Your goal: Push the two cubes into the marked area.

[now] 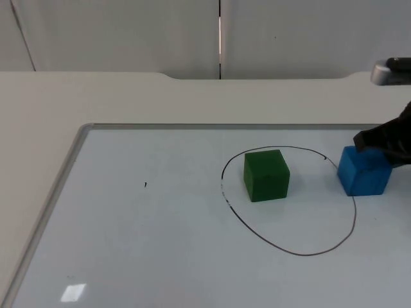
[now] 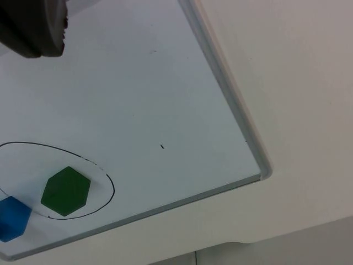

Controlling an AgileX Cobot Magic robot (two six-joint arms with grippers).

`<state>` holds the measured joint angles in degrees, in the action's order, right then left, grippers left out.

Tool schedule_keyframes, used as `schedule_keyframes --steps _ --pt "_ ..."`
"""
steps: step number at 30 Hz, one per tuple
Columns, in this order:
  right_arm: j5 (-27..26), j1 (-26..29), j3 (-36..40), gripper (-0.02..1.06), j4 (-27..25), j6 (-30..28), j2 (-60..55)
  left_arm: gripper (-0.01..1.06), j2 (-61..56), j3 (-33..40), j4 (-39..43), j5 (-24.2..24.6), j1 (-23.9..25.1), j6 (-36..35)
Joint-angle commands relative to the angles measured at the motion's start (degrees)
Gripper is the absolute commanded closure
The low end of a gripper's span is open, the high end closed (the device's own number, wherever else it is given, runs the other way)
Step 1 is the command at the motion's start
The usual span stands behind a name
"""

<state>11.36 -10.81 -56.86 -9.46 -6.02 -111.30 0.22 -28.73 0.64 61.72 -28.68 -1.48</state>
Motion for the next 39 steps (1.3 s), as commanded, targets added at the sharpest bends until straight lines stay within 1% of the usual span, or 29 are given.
schedule_keyframes --steps 1,13,26,35,39 --pt "-0.99 -0.41 -0.26 1.04 0.15 -0.28 0.12 1.05 -0.22 0.27 -0.02 -0.14 0.12 0.14" --pt "-2.22 -3.27 -0.26 1.04 -0.06 0.60 0.12 1.05 -0.22 0.27 -0.02 -0.14 0.12 0.14" --pt "-3.19 -7.62 -0.26 1.04 -0.43 0.60 0.12 1.05 -0.22 0.27 0.08 -0.14 0.12 0.14" --pt "-3.08 -7.75 -0.26 1.04 -1.40 0.60 0.12 1.05 -0.22 0.27 0.08 -0.14 0.12 0.14" --pt "-2.52 -7.88 -0.26 1.04 -1.41 1.68 0.12 1.05 -0.22 0.27 0.08 -0.14 0.12 0.14"
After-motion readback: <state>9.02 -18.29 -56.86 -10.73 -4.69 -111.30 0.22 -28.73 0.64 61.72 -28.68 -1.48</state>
